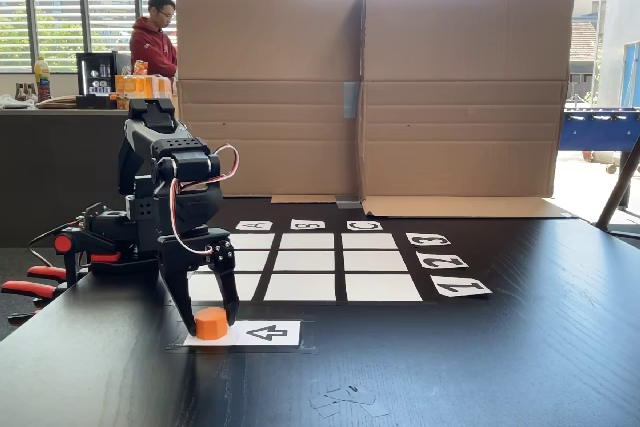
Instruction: Pick up the round, orange token and place it in the grid on square A1.
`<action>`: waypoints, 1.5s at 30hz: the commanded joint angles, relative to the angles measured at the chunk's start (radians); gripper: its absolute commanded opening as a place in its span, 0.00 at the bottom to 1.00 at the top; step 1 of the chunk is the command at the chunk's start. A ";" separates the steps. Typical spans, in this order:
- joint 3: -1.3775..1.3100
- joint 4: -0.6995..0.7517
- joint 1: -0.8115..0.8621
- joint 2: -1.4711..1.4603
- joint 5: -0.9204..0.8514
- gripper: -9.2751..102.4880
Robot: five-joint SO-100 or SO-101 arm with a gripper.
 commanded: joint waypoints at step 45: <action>1.092 0.054 -0.141 1.282 -0.026 0.11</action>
